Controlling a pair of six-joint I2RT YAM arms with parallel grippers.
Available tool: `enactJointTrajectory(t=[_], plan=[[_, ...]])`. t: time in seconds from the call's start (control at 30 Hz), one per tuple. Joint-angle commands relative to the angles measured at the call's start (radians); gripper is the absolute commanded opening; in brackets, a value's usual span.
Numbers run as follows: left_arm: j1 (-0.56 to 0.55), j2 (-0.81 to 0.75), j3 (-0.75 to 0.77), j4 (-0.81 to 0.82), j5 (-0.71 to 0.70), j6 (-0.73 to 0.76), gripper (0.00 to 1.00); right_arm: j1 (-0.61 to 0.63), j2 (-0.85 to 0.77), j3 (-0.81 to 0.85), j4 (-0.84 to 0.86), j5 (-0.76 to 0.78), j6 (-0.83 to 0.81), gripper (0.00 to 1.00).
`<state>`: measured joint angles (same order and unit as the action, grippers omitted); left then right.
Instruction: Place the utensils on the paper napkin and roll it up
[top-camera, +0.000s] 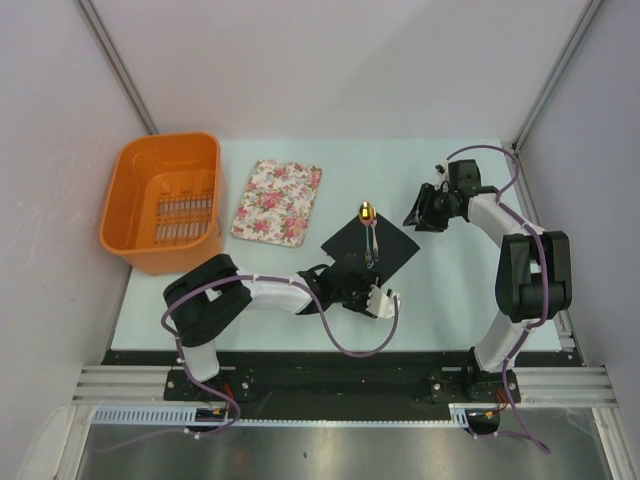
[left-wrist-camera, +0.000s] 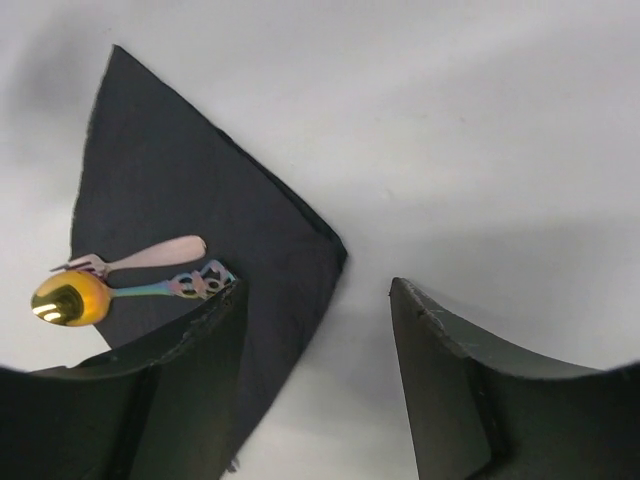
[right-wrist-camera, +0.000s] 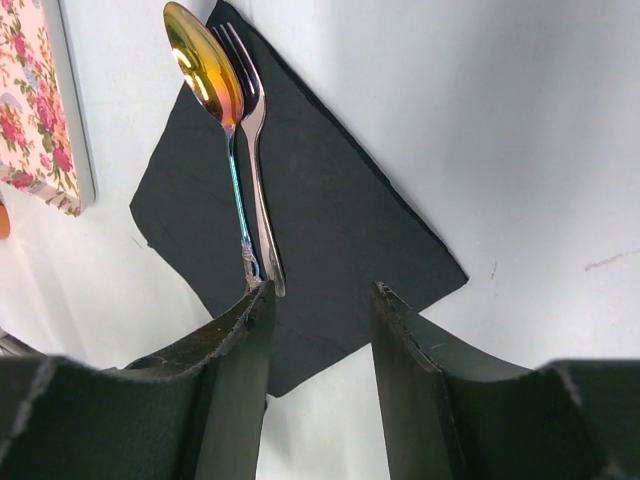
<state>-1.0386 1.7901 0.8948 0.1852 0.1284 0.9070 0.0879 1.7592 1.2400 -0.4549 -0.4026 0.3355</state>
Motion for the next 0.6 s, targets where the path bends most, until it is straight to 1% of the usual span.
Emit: enactJointTrajectory(t=[0.0, 0.03, 0.2, 0.23, 0.3, 0.33, 0.47, 0.57], plan=[[-0.005, 0.043, 0.044, 0.043, -0.013, 0.038, 0.62, -0.016, -0.03, 0.003, 0.009, -0.035, -0.015, 0.47], [-0.005, 0.046, 0.043, 0.049, -0.006, 0.043, 0.58, -0.019, -0.03, 0.004, 0.009, -0.036, -0.015, 0.48], [-0.005, 0.078, 0.049, 0.03, 0.008, 0.053, 0.47, -0.028, -0.024, 0.012, 0.007, -0.045, -0.018, 0.48], [-0.005, 0.084, 0.05, 0.02, 0.005, 0.055, 0.42, -0.028, -0.023, 0.012, 0.005, -0.047, -0.018, 0.48], [-0.005, 0.091, 0.046, 0.019, 0.008, 0.061, 0.38, -0.033, -0.021, 0.01, 0.005, -0.047, -0.023, 0.48], [-0.005, 0.091, 0.046, 0.022, 0.008, 0.061, 0.35, -0.031, -0.018, 0.009, 0.005, -0.048, -0.023, 0.48], [0.0, 0.098, 0.064, -0.007, 0.02, 0.038, 0.24, -0.037, -0.015, 0.003, 0.005, -0.059, -0.024, 0.48], [0.002, 0.114, 0.085, -0.038, 0.028, 0.026, 0.14, -0.039, -0.012, -0.001, 0.005, -0.067, -0.024, 0.48]])
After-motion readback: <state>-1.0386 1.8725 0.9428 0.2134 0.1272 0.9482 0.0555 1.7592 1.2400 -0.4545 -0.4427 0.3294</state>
